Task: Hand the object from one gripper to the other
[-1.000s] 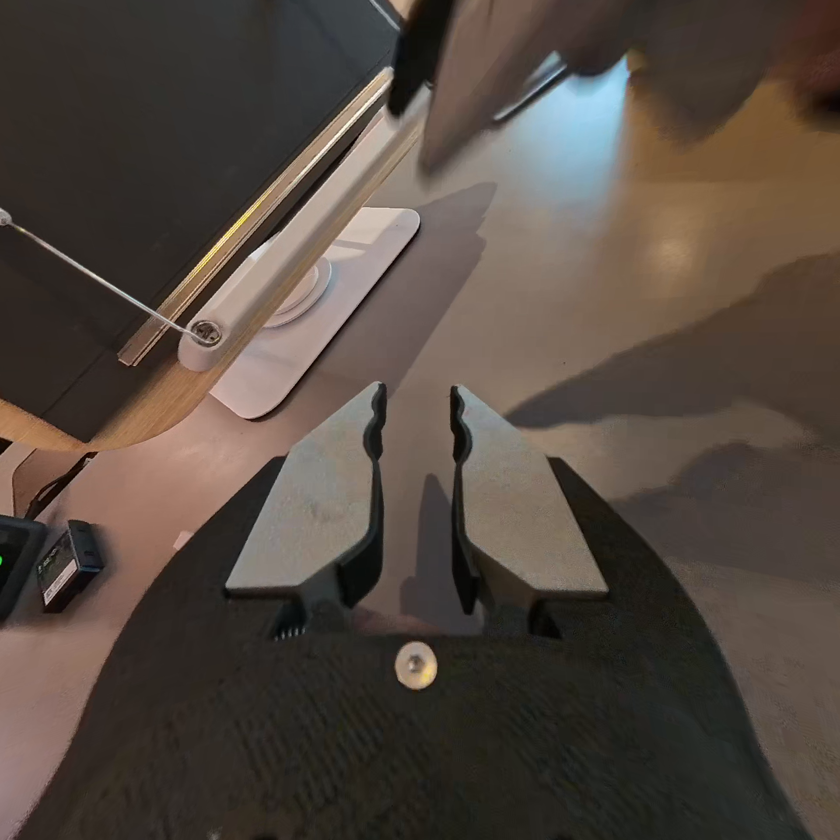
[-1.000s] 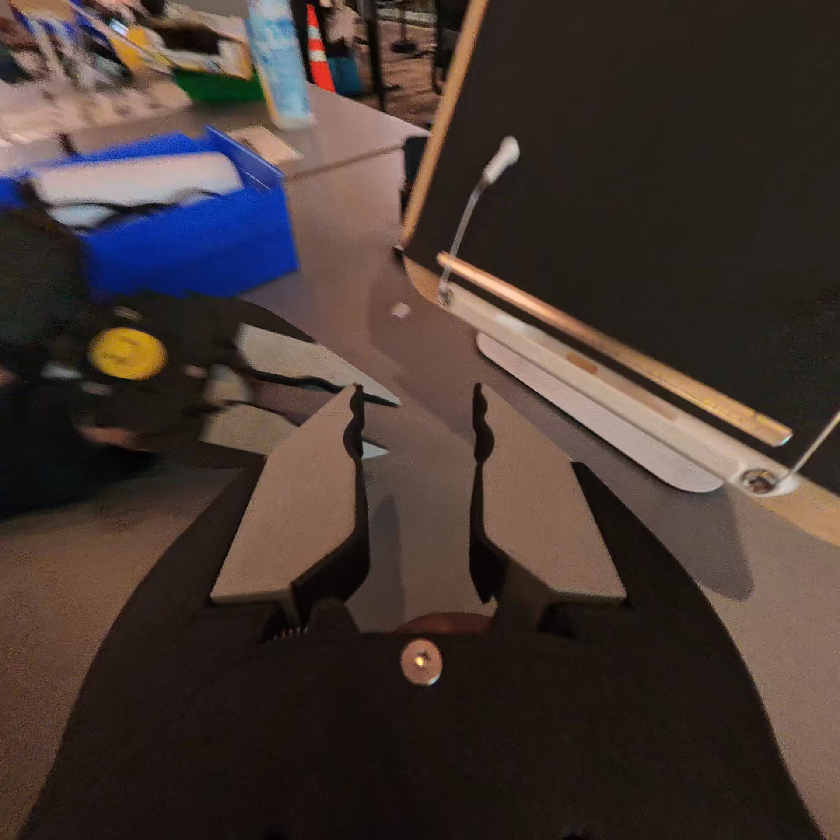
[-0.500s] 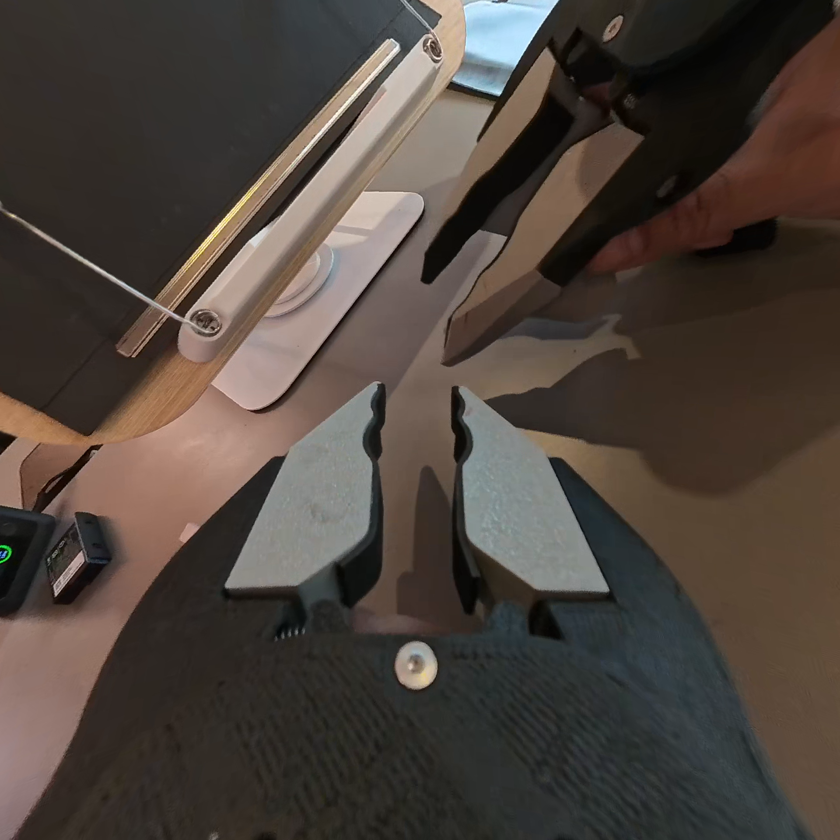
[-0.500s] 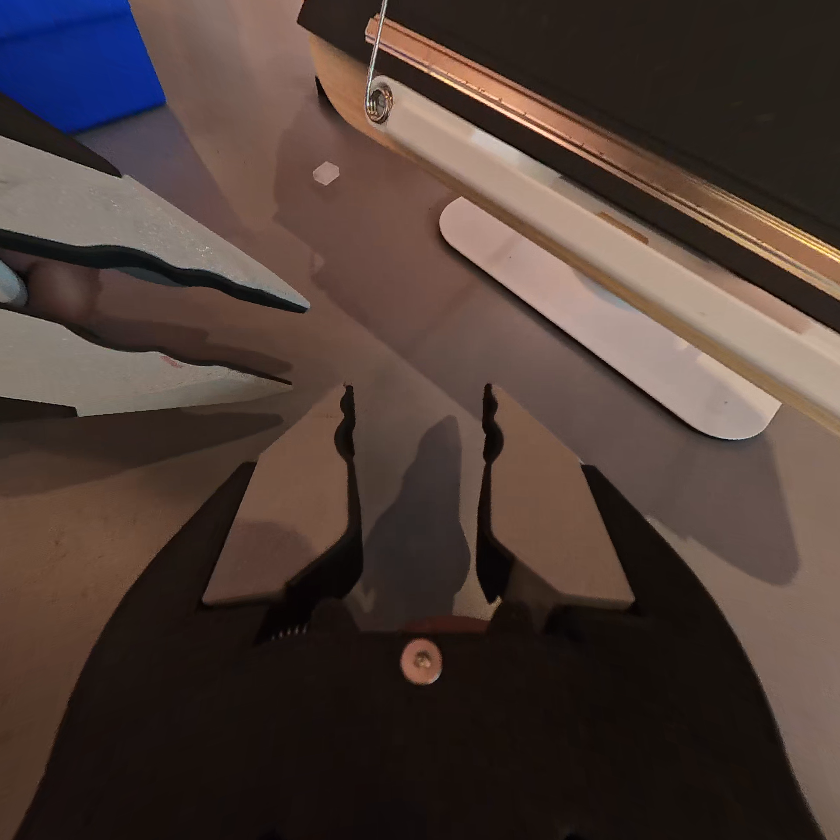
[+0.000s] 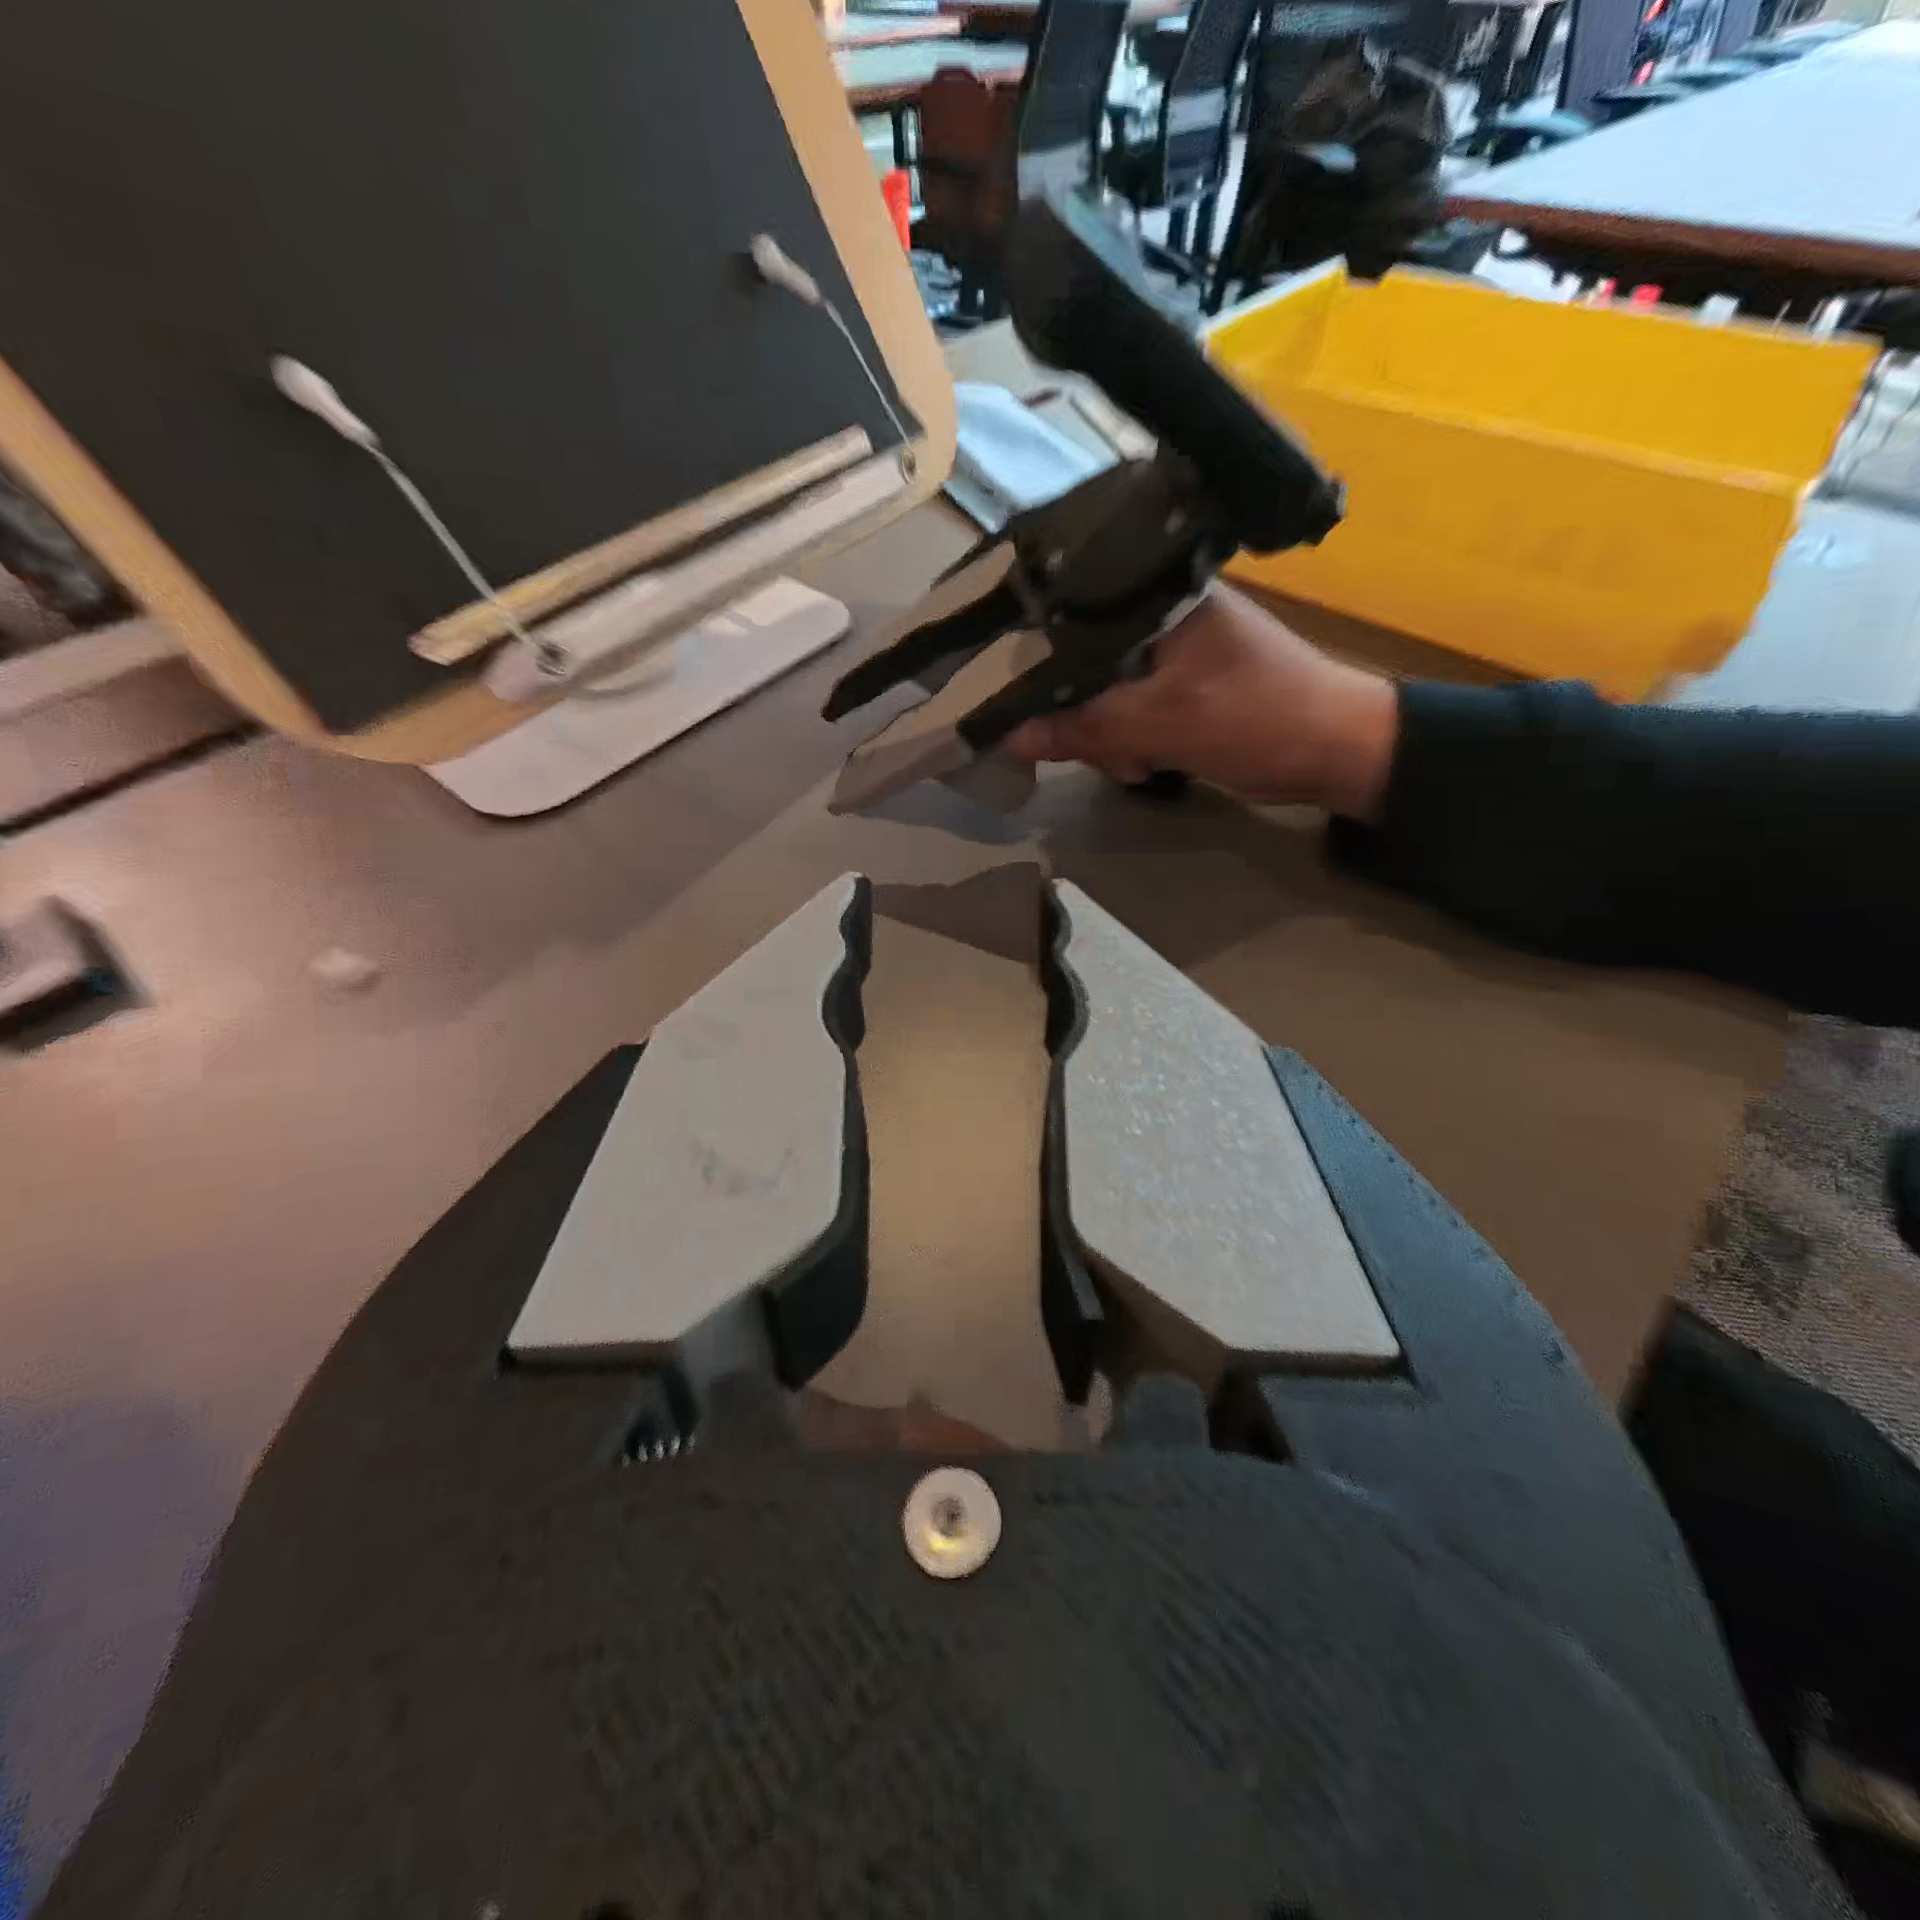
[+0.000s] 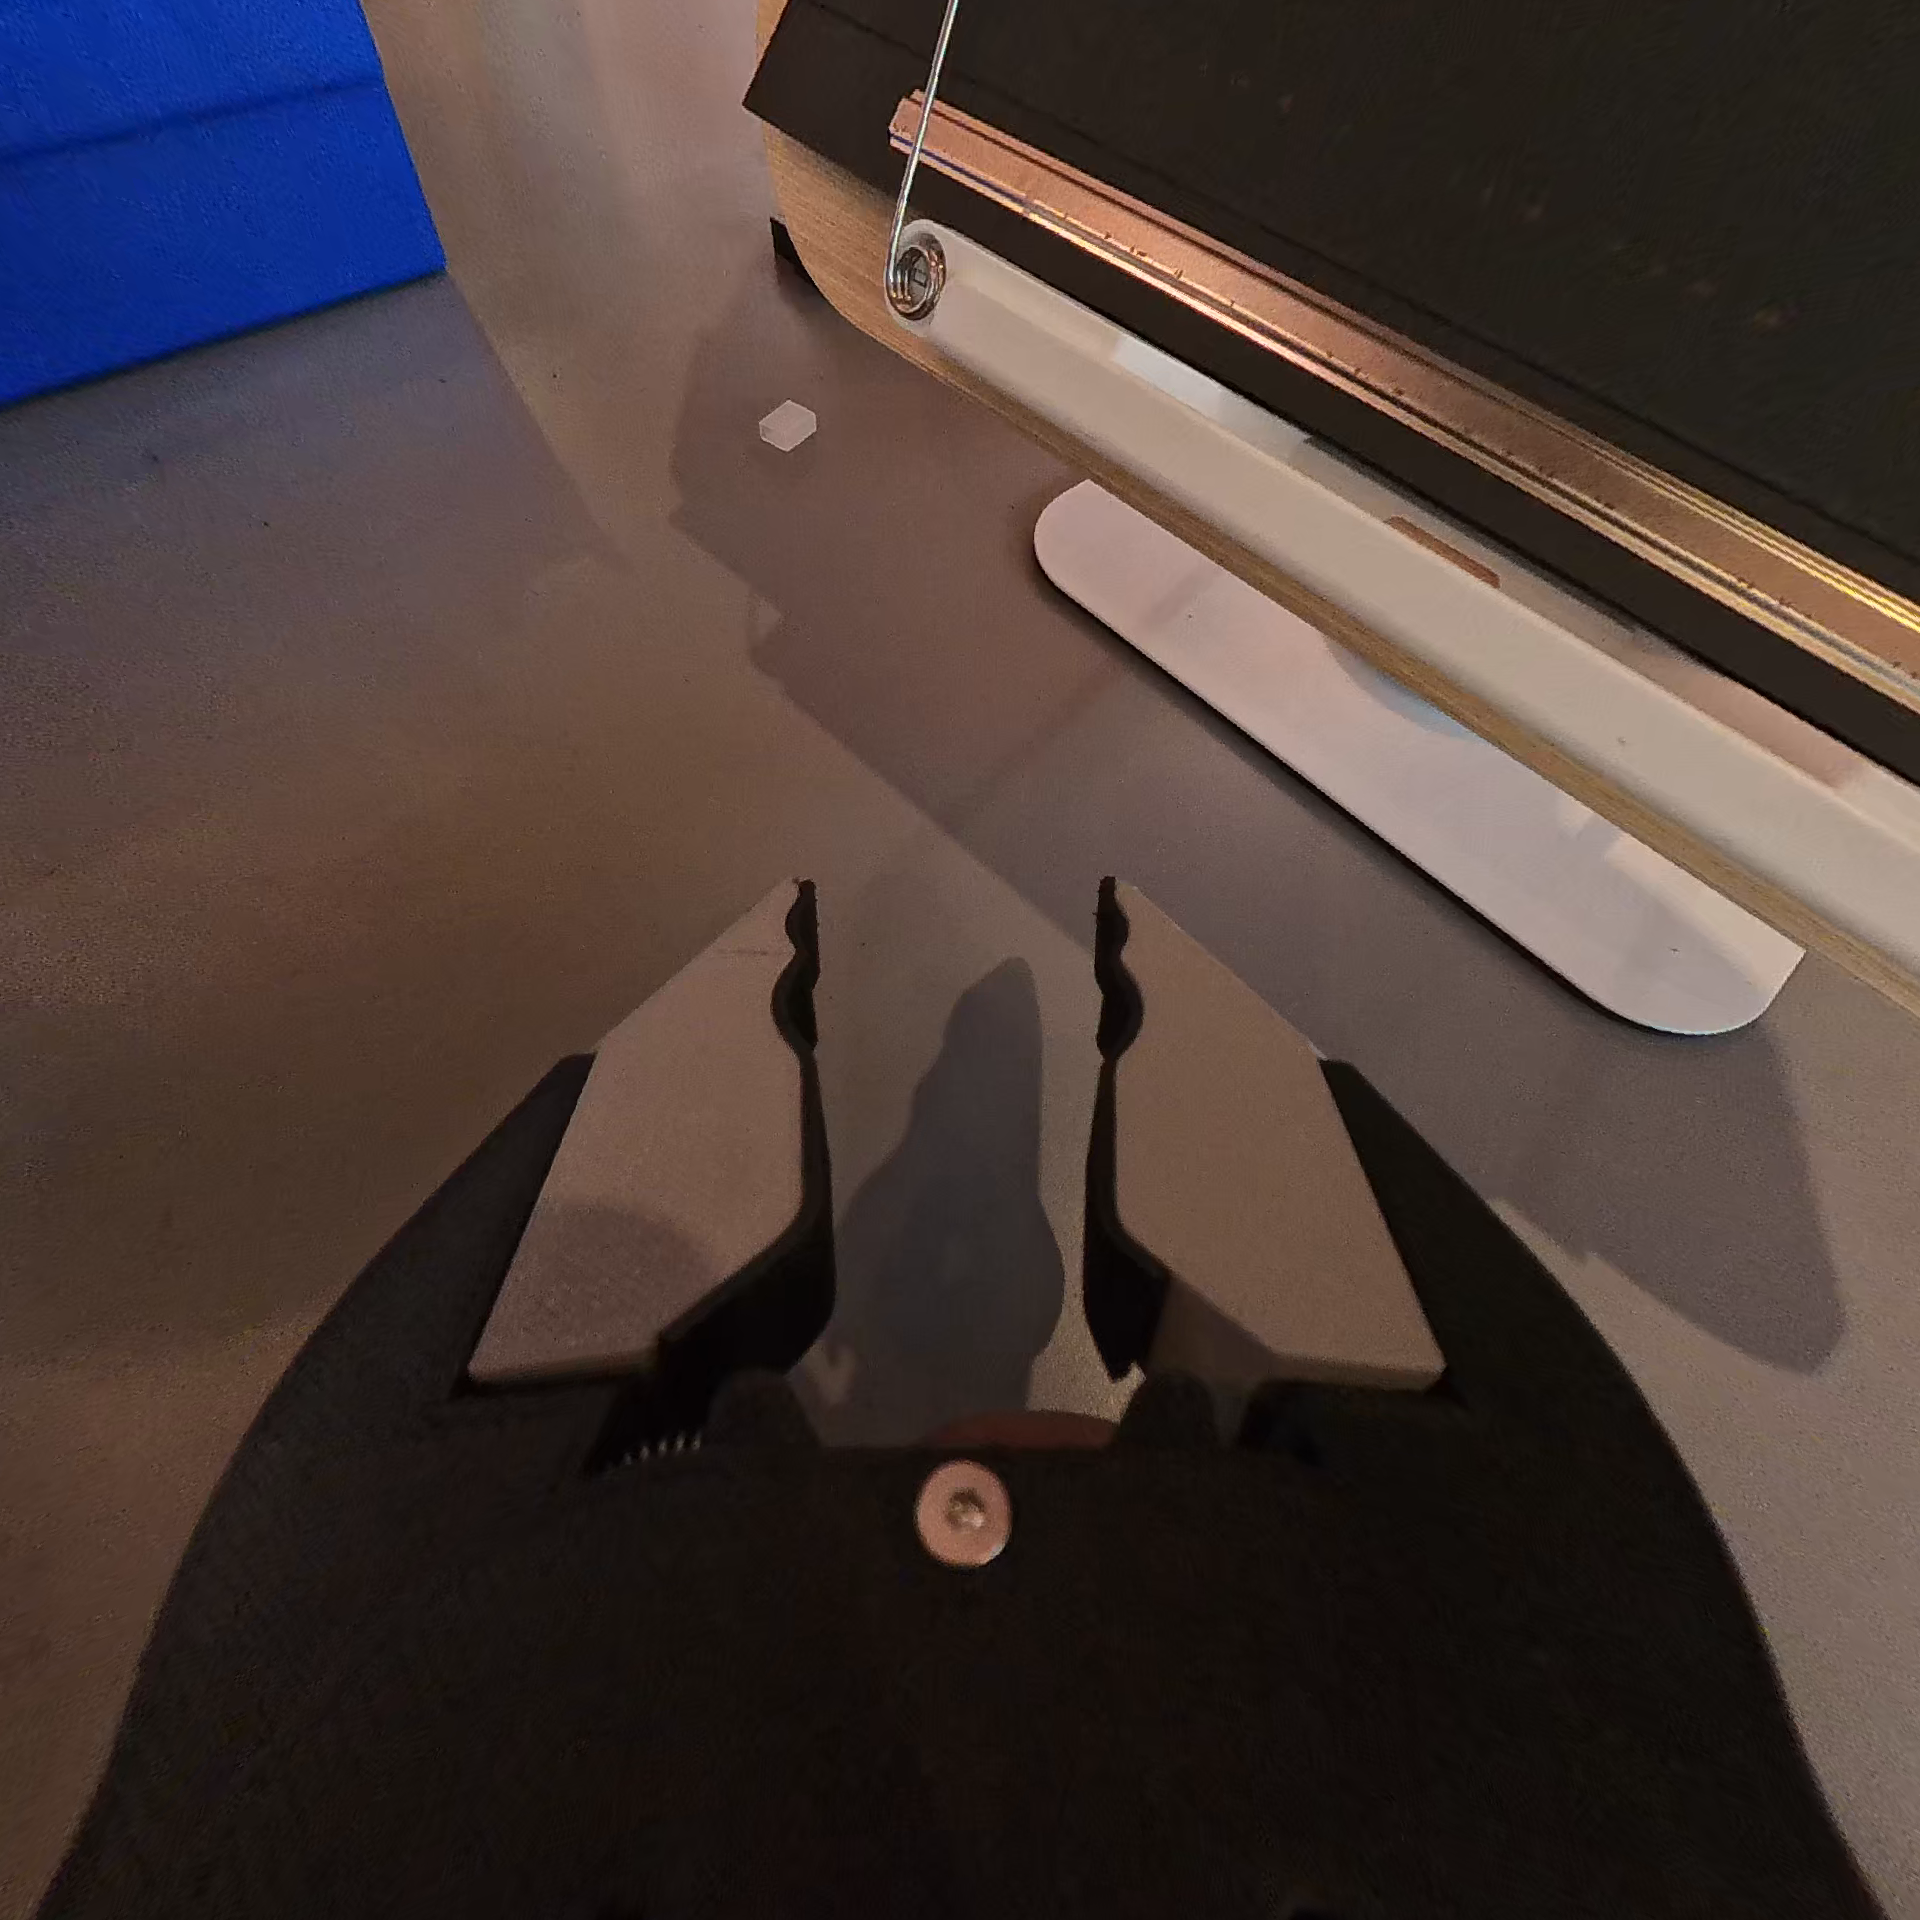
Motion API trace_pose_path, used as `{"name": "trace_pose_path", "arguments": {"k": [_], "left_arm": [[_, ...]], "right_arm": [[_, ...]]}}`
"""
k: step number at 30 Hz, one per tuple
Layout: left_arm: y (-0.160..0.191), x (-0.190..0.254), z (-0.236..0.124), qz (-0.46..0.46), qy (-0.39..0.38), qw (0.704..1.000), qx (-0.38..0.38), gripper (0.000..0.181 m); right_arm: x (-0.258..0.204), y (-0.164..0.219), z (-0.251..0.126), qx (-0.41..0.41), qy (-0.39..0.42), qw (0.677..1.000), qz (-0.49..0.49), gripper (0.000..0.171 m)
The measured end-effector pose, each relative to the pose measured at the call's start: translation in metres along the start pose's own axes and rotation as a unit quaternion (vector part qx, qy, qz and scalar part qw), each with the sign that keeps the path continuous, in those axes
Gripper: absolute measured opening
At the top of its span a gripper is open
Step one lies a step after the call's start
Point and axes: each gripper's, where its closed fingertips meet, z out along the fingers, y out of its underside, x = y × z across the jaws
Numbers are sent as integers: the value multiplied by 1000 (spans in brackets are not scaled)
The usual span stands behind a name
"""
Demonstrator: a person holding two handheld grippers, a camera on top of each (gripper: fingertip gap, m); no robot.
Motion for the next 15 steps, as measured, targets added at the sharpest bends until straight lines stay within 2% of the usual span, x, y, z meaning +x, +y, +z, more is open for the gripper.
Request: {"name": "trace_pose_path", "arguments": {"k": [3, 4, 6, 8, 10, 12, 15], "left_arm": [[-39, -36, -79, 2, -49, 999, 4, 30], [-41, -52, -100, 2, -58, 998, -23, 30], [-19, -95, -134, 9, -89, 987, -134, 32], [18, -153, -165, 30, -156, 955, -250, 36], [57, -194, -185, 24, -180, 922, -341, 40], [84, -215, -190, 11, -176, 908, -380, 39], [114, -217, -187, 44, -127, 888, -441, 37]], "right_arm": [[-1, 2, 2, -8, -1, 1000, -5, 50], [-1, 3, 3, -12, -1, 1000, -7, 50], [-3, 4, 4, -20, -2, 1000, -12, 50], [-3, 4, 5, -21, -2, 1000, -17, 50], [-3, 4, 4, -18, 0, 1000, -19, 50], [-3, 3, 4, -16, 0, 1000, -17, 50], [-2, 3, 2, -14, -2, 1000, -12, 50]]}}
